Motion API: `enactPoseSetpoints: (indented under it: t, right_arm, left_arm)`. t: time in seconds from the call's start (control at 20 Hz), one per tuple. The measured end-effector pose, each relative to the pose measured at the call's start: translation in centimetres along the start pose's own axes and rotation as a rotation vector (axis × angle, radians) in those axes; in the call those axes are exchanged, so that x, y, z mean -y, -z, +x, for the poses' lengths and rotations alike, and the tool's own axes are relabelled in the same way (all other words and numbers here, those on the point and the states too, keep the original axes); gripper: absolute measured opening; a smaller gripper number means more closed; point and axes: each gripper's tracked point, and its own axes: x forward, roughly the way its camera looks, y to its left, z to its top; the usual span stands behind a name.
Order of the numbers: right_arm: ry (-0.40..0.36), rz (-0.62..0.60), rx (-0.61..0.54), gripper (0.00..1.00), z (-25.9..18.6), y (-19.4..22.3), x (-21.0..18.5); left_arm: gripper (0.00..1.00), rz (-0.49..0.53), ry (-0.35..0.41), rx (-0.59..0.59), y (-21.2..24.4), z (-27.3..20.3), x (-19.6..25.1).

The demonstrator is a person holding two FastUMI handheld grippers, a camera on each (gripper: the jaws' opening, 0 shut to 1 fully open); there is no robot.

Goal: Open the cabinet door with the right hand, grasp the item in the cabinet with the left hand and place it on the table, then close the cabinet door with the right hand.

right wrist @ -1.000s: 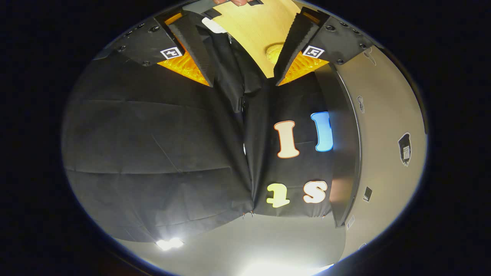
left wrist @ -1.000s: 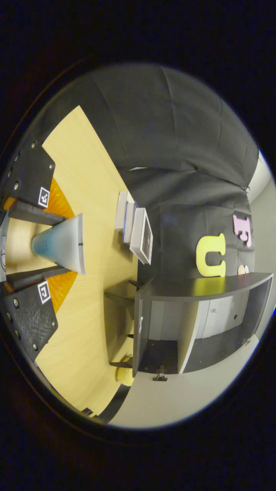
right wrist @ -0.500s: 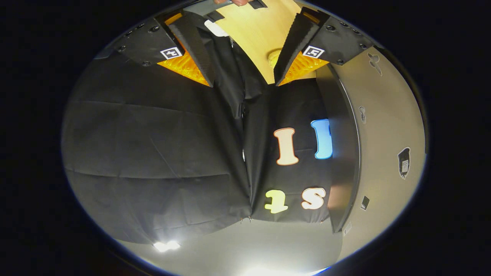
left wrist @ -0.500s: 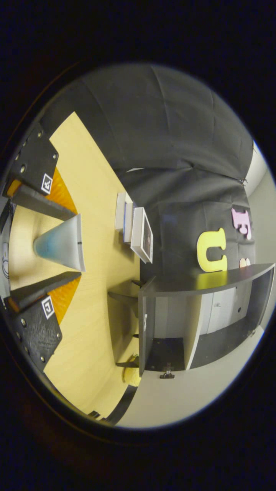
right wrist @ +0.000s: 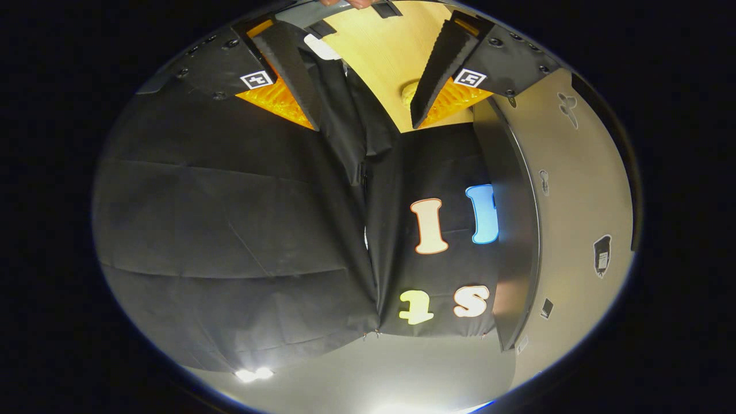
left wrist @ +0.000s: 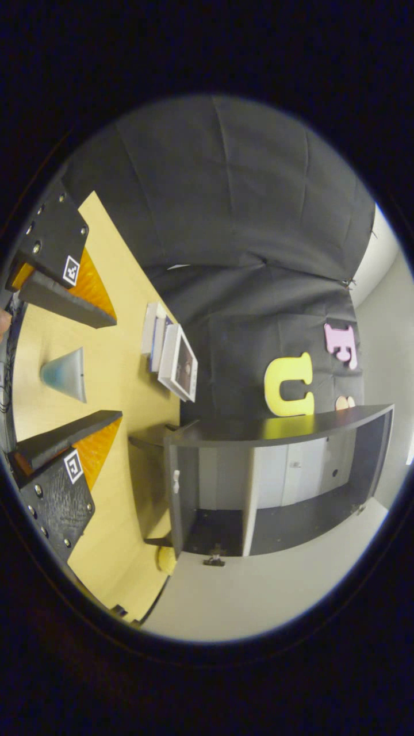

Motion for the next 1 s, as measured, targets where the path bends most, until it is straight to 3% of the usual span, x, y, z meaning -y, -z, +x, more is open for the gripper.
enactPoseSetpoints:
  t: [0.05,0.2,0.25,0.3,0.4,0.45,0.55,0.7,0.75,0.8,0.85,0.9,1.0]
  right_arm:
    - [0.000,-0.001,0.003,0.98,-0.2,0.1,0.1]
    - [-0.022,0.012,0.013,0.98,-1.0,0.2,-0.2]
    - [-0.033,0.018,0.020,0.93,-1.3,0.0,-0.5]
    - [-0.048,0.022,0.028,0.98,-1.6,-0.2,-0.8]
    - [-0.094,0.020,0.033,0.93,-2.1,-0.8,-1.8]
    - [-0.120,0.015,0.036,0.98,-2.4,-1.2,-2.2]
    - [-0.176,0.012,0.055,0.93,-3.6,-2.8,-3.0]
    - [-0.247,0.010,0.097,0.98,-5.5,-5.1,-4.4]
    - [-0.266,0.010,0.107,0.92,-6.0,-5.5,-4.9]
    - [-0.289,0.009,0.116,0.98,-6.5,-6.1,-5.5]
    - [-0.307,0.006,0.125,0.93,-6.8,-6.7,-6.0]
    - [-0.324,0.002,0.136,0.98,-7.3,-7.2,-6.6]
    - [-0.364,-0.006,0.149,0.98,-8.2,-7.9,-7.9]
  left_arm:
    - [0.87,-0.012,0.001,0.027,-1.9,-0.6,-0.1]
    - [0.87,-0.021,0.010,0.089,-7.2,-2.9,-0.1]
    - [0.87,-0.016,0.018,0.098,-8.6,-3.6,0.2]
    - [0.87,-0.009,0.028,0.104,-10.0,-4.3,0.5]
    - [0.87,0.008,0.055,0.111,-12.7,-5.6,1.6]
    - [0.87,0.015,0.069,0.107,-13.9,-6.3,2.1]
    - [0.87,0.023,0.052,0.062,-15.2,-7.4,2.5]
    - [0.87,-0.052,0.052,-0.031,-16.3,-8.4,3.8]
    - [0.87,-0.081,0.064,-0.049,-17.0,-8.7,4.2]
    - [0.87,-0.096,0.072,-0.053,-18.0,-9.0,4.3]
    - [0.87,-0.099,0.072,-0.050,-18.8,-9.1,4.1]
    - [0.87,-0.097,0.066,-0.044,-20.0,-9.3,3.7]
    - [0.87,-0.093,0.066,-0.045,-21.5,-9.4,3.7]
